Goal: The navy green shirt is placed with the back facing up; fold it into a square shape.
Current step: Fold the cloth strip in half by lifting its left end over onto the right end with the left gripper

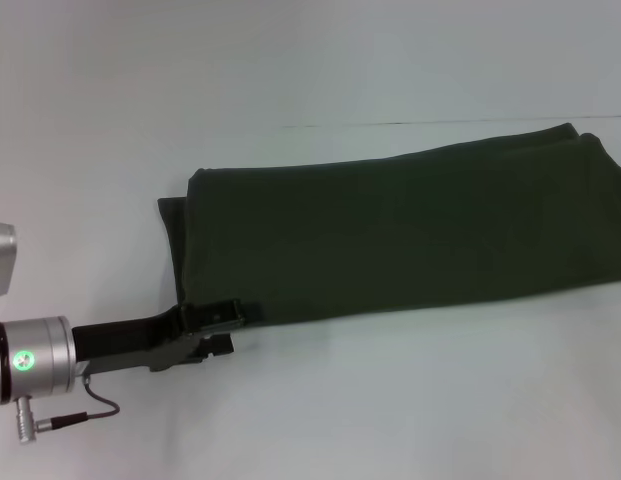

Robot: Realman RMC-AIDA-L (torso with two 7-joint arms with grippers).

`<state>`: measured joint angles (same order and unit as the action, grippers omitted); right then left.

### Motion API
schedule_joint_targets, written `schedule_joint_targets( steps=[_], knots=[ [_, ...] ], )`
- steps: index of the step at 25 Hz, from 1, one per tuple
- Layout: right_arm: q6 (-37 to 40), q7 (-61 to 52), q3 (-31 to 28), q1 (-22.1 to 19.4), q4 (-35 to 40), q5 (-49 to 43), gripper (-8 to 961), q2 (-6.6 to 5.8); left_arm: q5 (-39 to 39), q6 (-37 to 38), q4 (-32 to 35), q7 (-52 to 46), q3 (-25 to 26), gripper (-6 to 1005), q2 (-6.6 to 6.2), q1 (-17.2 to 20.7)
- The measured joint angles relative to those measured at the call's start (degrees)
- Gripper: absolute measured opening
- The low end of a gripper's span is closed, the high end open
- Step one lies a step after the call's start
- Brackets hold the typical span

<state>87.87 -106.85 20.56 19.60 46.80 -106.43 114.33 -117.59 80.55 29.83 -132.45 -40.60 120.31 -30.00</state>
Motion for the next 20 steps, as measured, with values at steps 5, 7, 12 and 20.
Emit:
schedule_joint_targets(
  steps=[5,7,12,20],
  knots=[
    [0.0,0.2,-0.1,-0.2,0.0,0.0,899,0.0,-1.2,-1.3,-0.3,-2.0,0.1,888,-0.54,-0.5],
    [0.0,0.3,0.0,-0.2,0.1,0.0,899,0.01,-1.2,-2.0,-0.4,-2.6,0.1,888,-0.71,-0.5],
    [0.0,0.4,0.0,-0.4,0.0,0.0,899,0.0,-1.9,-3.8,-0.4,-3.3,0.1,888,-0.88,-0.6],
    [0.0,0.4,-0.3,-0.6,0.0,0.0,900,0.14,-3.7,-5.0,-0.4,-3.8,0.0,887,-0.87,-1.1]
  ],
)
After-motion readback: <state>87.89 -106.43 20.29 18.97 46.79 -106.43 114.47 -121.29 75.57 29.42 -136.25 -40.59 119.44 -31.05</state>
